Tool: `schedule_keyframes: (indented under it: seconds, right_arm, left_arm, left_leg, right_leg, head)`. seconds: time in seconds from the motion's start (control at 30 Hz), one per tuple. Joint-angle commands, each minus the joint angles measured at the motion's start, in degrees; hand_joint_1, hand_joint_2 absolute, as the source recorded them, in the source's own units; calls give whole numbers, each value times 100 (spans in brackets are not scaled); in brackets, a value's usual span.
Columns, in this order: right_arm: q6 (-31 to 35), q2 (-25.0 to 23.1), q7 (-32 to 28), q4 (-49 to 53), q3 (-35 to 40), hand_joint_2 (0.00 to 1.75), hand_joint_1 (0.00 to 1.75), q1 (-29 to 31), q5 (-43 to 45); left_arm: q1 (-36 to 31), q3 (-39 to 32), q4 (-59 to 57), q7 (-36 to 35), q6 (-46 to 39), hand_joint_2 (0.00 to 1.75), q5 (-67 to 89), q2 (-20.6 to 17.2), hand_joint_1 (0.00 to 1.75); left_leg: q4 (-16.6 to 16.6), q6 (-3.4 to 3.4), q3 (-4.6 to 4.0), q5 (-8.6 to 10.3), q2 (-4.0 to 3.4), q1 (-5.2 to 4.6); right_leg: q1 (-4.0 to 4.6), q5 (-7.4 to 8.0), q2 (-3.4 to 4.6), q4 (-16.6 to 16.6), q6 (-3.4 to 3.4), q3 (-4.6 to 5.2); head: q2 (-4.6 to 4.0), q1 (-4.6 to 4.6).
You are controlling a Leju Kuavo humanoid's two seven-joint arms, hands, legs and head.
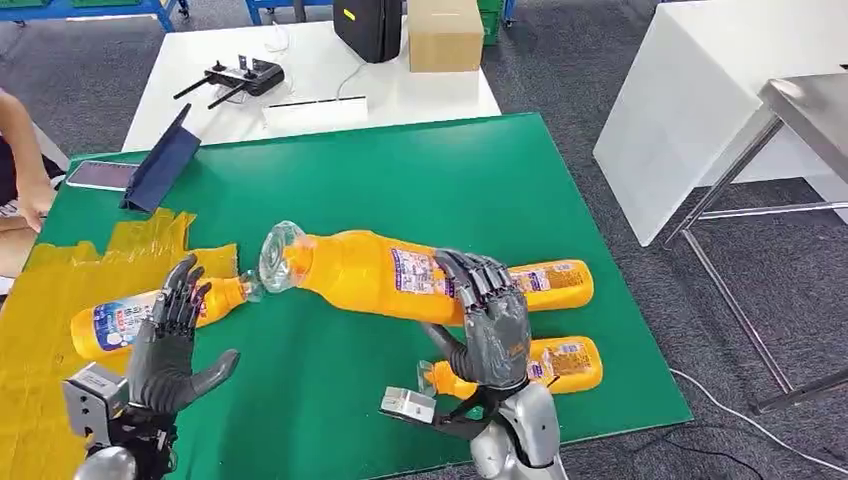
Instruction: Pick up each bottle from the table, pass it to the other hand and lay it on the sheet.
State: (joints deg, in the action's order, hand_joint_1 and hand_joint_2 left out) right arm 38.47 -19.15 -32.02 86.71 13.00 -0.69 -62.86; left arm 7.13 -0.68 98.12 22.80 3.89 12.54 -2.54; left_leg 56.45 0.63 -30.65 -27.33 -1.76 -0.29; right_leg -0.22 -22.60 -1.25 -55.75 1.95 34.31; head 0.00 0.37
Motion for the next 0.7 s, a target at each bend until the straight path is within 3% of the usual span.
schedule_keyframes:
  seconds: [0.03,0.13,0.17,0.2,0.37,0.43,0.6,0.7]
  right_arm:
    - [153,-85,99,131,-446,175,175,-16,-9]
    - [153,-85,19,-87,-390,175,175,45,148]
    - [153,-85,-144,-419,-513,175,175,241,326]
    - [153,-85,40,-409,-316,175,175,201,231]
    - [153,-85,154,-488,-118,175,175,179,209]
    - [153,-85,223,-730,102,175,175,217,373]
    - [-285,397,319,-2533,1461,175,175,1069,2283]
    - [-294,391,310,-2823,1743,175,175,1193,2475]
  left_arm:
    - [80,154,-131,-21,548,175,-658,-51,0]
    - [184,285,-166,110,1548,175,-1641,-266,0]
    - [-60,1151,-780,769,1031,175,-2160,-892,0]
    - [214,1158,-146,428,1265,175,-2279,-811,0]
    - [232,1219,7,287,1501,175,-2324,-657,0]
    - [242,1065,12,267,1843,175,-2134,-434,0]
    - [-67,1440,-73,199,2053,175,-2191,-399,0]
    - [-189,1502,-198,176,2066,175,-2210,-387,0]
  left_leg:
    - [-4,-5,15,-4,18,5]
    - [-5,-8,28,-11,14,11]
    - [-5,-5,15,-4,13,6]
    - [-3,-11,35,-15,25,16]
    - [-5,-5,12,-3,13,5]
    - [-4,-5,11,-3,9,8]
    - [-11,-5,23,-2,-11,8]
    - [-9,-7,19,1,5,8]
  right_leg:
    - [2,-6,1,5,-1,-17]
    - [7,-9,13,7,-3,-29]
    - [3,-5,6,6,-1,-17]
    - [11,-14,12,8,-4,-39]
    - [2,-3,6,5,-2,-15]
    - [5,-1,10,8,-2,-15]
    - [4,6,32,15,-3,-23]
    - [4,4,16,11,-3,-23]
  head:
    - [0,2]
    - [0,2]
    - [0,2]
    - [0,2]
    - [0,2]
    - [0,0]
    - [0,4]
    - [0,2]
